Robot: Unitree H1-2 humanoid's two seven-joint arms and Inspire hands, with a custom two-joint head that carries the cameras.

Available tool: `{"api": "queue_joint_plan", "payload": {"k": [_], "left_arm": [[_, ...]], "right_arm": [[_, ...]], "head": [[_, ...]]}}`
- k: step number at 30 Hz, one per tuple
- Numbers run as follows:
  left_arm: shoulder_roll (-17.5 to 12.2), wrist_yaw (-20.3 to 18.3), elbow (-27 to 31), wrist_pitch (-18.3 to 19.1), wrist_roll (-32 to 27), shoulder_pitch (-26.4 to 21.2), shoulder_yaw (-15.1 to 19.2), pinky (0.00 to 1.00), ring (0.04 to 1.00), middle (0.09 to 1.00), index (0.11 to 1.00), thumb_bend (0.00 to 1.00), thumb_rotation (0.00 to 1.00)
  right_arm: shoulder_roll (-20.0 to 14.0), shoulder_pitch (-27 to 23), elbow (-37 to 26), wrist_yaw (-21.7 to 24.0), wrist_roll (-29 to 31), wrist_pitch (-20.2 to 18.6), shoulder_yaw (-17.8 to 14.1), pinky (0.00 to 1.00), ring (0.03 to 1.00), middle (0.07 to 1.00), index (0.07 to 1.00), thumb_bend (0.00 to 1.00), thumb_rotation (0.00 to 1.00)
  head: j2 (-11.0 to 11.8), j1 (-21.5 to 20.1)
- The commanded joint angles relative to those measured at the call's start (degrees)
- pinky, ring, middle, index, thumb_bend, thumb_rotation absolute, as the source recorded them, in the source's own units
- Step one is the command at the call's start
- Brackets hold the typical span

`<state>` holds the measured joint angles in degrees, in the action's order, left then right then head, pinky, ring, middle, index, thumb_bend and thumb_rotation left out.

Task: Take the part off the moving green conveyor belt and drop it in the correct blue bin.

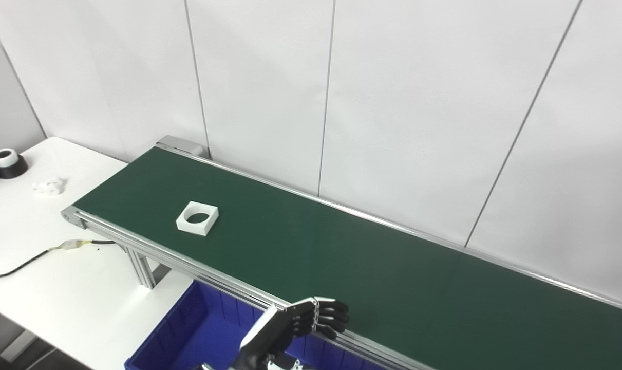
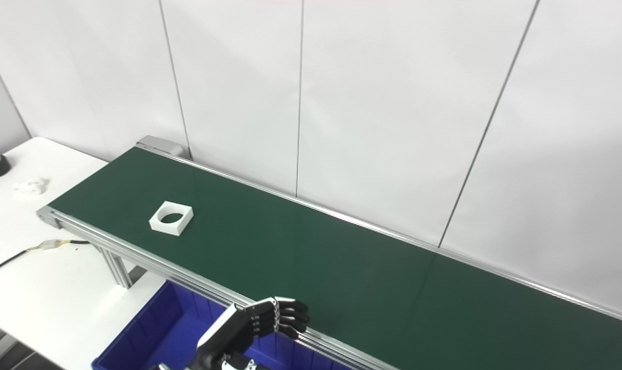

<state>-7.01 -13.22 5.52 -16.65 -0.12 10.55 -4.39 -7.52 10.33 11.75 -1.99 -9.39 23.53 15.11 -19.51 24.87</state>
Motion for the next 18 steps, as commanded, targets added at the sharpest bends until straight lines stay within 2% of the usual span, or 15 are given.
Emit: {"api": "queue_joint_plan", "payload": {"k": [1,3,6,10,13,14,18], "left_arm": [[-1.74,1.29,3.38,0.08,2.04,-2.43,1.37,0.62,0.676,0.714,0.732,0.99,0.25],[-3.13,1.59,4.38,-0.21,3.58,-3.71,2.38,0.62,0.682,0.724,0.731,1.00,0.27],[-4.25,2.38,7.05,3.28,6.64,-4.98,3.66,0.62,0.685,0.720,0.726,1.00,0.29],[-5.61,2.22,10.23,7.71,8.80,-7.02,4.13,0.67,0.704,0.724,0.732,0.96,0.23],[-6.40,1.79,11.57,10.55,9.12,-8.63,4.35,0.65,0.722,0.741,0.745,0.91,0.16],[-6.65,1.71,11.78,11.16,9.16,-8.98,4.36,0.69,0.746,0.753,0.753,0.88,0.13],[-8.47,2.04,11.29,12.30,10.55,-11.44,4.87,0.76,0.774,0.768,0.767,0.85,0.14]], "right_arm": [[-0.10,-1.13,-0.67,-0.61,0.74,3.37,0.27,0.75,0.783,0.815,0.881,0.46,0.37],[-0.19,-1.34,-0.33,-0.77,0.89,3.38,0.42,0.76,0.785,0.815,0.880,0.45,0.35],[-0.24,-1.55,-0.06,-0.95,1.11,3.38,0.65,0.77,0.790,0.816,0.877,0.45,0.34],[-0.21,-1.70,0.09,-0.94,1.57,3.37,0.88,0.77,0.792,0.821,0.885,0.44,0.34],[-0.13,-1.91,0.36,-1.19,1.60,3.36,0.99,0.78,0.793,0.821,0.882,0.43,0.33],[-0.11,-1.96,0.44,-1.27,1.59,3.37,1.02,0.78,0.794,0.821,0.881,0.43,0.33],[-0.17,-2.12,0.65,-1.41,1.31,3.38,1.07,0.79,0.798,0.824,0.891,0.42,0.34]], "head": [[0.02,0.11],[0.21,0.37],[0.27,0.46],[0.35,0.64],[0.54,0.69],[0.55,0.70],[0.63,0.82]]}}
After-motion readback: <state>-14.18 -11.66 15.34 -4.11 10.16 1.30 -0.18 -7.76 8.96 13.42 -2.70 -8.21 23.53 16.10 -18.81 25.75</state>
